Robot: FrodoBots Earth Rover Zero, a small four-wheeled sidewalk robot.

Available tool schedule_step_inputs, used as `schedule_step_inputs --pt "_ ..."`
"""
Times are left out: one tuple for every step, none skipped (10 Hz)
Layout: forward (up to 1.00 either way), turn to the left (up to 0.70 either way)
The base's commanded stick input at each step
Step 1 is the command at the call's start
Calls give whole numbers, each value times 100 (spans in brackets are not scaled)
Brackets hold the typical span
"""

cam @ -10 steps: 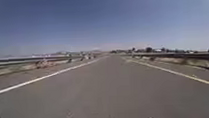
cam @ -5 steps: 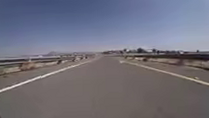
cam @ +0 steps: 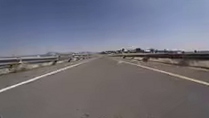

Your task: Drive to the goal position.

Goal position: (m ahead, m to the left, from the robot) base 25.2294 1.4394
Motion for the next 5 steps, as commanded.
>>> schedule_step_inputs --pt "100 0" --pt "100 0" --pt "100 0" --pt "100 0" --pt "100 0"
